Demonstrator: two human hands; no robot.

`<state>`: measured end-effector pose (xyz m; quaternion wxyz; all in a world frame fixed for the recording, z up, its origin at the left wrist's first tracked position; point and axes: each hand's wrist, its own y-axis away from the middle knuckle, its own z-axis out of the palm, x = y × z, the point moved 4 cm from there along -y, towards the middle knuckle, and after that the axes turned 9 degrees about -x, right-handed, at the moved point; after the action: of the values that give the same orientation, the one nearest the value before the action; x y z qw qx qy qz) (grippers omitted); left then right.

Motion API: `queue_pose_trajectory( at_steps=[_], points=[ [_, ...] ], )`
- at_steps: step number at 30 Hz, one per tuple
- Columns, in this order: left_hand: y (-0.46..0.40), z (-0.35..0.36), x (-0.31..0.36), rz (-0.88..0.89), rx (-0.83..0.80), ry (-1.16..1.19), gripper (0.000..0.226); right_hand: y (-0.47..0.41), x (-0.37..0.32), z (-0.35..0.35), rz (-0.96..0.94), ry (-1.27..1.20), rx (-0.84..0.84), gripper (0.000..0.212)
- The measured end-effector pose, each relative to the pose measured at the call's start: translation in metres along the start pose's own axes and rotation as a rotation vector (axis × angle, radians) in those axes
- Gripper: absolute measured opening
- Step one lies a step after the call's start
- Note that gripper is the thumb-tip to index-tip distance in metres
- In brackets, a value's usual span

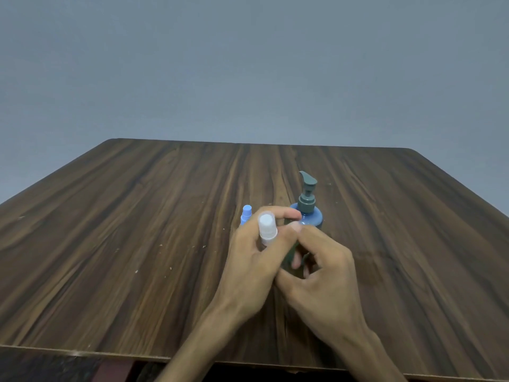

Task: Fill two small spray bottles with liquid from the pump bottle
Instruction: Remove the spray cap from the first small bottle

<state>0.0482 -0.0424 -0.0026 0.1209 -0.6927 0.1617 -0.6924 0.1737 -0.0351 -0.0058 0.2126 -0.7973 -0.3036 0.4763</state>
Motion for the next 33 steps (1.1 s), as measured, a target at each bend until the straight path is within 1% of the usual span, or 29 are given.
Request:
queue_pose_trajectory(
  at_steps=[2, 4, 7, 8, 9, 11, 13, 14, 16, 17, 18, 20, 22, 28, 31, 33],
  points=[
    [0.007, -0.003, 0.000, 0.010, 0.011, 0.029, 0.030, -0.001, 0.001, -0.001, 0.011, -0.022, 0.020, 0.027],
    [0.011, -0.009, -0.002, 0.027, 0.027, -0.013, 0.029, -0.002, 0.003, -0.001, 0.024, -0.026, 0.023, 0.031],
    [0.011, -0.019, -0.004, 0.105, 0.118, -0.155, 0.010, -0.001, 0.007, -0.004, 0.023, -0.013, 0.028, 0.029],
    [0.012, -0.022, -0.004, 0.107, 0.182, -0.174, 0.011, 0.000, 0.006, -0.004, 0.016, -0.003, 0.032, 0.029],
    [0.012, -0.024, -0.004, 0.100, 0.250, -0.171, 0.017, 0.000, 0.005, -0.004, 0.008, 0.011, 0.033, 0.029],
    [0.012, -0.025, -0.002, 0.079, 0.332, -0.119, 0.028, 0.001, 0.003, -0.003, 0.003, 0.039, 0.035, 0.030],
    [0.011, -0.023, -0.002, 0.072, 0.368, -0.092, 0.036, 0.002, 0.000, -0.001, -0.009, 0.070, 0.041, 0.030],
    [0.012, -0.022, -0.004, 0.066, 0.369, -0.100, 0.035, 0.002, 0.000, -0.001, -0.018, 0.087, 0.044, 0.030],
    [0.014, -0.022, -0.005, 0.067, 0.320, -0.140, 0.030, 0.004, -0.001, 0.000, -0.034, 0.102, 0.040, 0.027],
    [0.016, -0.020, -0.003, 0.081, 0.260, -0.152, 0.031, 0.005, 0.000, 0.000, -0.035, 0.096, 0.036, 0.026],
    [0.018, -0.018, -0.002, 0.098, 0.182, -0.133, 0.034, 0.005, 0.001, 0.000, -0.029, 0.086, 0.035, 0.025],
    [0.024, -0.015, 0.000, 0.105, 0.048, -0.016, 0.041, 0.006, 0.003, 0.000, -0.003, 0.066, 0.039, 0.027],
    [0.029, -0.018, -0.001, 0.113, 0.029, 0.031, 0.043, 0.006, 0.004, 0.000, 0.012, 0.060, 0.045, 0.030],
    [0.031, -0.032, 0.000, 0.168, 0.151, -0.088, 0.033, 0.007, 0.007, 0.000, 0.008, 0.088, 0.053, 0.029],
    [0.029, -0.038, 0.008, 0.231, 0.309, -0.140, 0.031, 0.009, 0.010, 0.001, 0.008, 0.118, 0.050, 0.031],
    [0.027, -0.045, 0.011, 0.264, 0.389, -0.122, 0.031, 0.012, 0.013, 0.002, 0.005, 0.135, 0.037, 0.034]
  ],
)
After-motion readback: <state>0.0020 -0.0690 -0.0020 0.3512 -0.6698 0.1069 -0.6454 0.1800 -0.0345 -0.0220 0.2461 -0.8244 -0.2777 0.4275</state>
